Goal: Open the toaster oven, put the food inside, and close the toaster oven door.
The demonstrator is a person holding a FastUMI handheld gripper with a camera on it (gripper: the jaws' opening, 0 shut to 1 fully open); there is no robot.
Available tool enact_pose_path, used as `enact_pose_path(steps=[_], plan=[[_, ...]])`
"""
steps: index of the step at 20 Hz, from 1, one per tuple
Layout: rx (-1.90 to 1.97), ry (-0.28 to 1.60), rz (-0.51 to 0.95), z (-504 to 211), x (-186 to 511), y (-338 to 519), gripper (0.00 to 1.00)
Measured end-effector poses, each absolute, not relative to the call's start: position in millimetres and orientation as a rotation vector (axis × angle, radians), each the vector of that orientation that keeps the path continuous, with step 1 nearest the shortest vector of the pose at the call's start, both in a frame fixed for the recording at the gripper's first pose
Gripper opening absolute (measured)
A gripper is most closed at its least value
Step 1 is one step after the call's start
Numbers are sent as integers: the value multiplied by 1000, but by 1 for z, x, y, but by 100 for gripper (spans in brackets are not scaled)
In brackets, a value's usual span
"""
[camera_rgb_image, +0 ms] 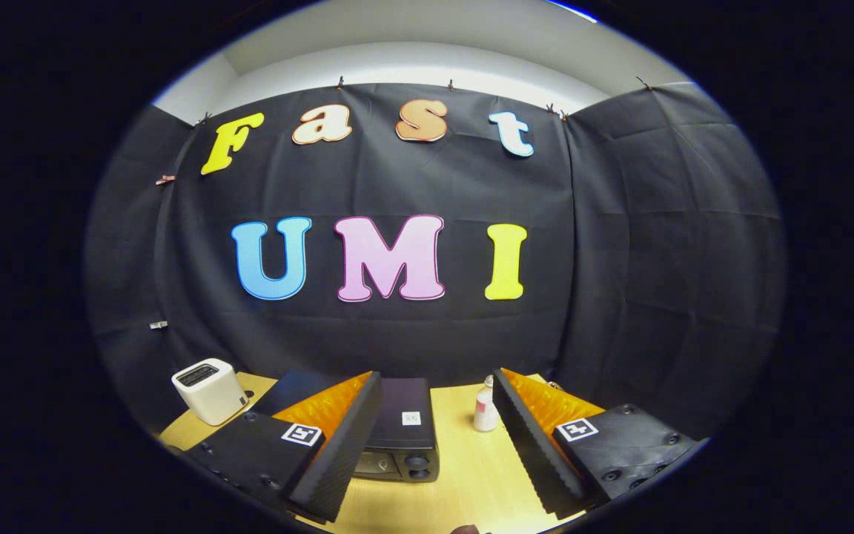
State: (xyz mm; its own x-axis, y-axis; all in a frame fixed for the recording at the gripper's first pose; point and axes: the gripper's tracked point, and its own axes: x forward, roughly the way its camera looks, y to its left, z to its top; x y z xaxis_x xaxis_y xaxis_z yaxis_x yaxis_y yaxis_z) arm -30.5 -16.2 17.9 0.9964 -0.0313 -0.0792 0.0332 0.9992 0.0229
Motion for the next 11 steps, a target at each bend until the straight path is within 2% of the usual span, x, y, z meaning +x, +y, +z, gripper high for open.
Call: enact_pose_path(steps=[11], plan=[[7,48,-44,36,-30,-43,98]])
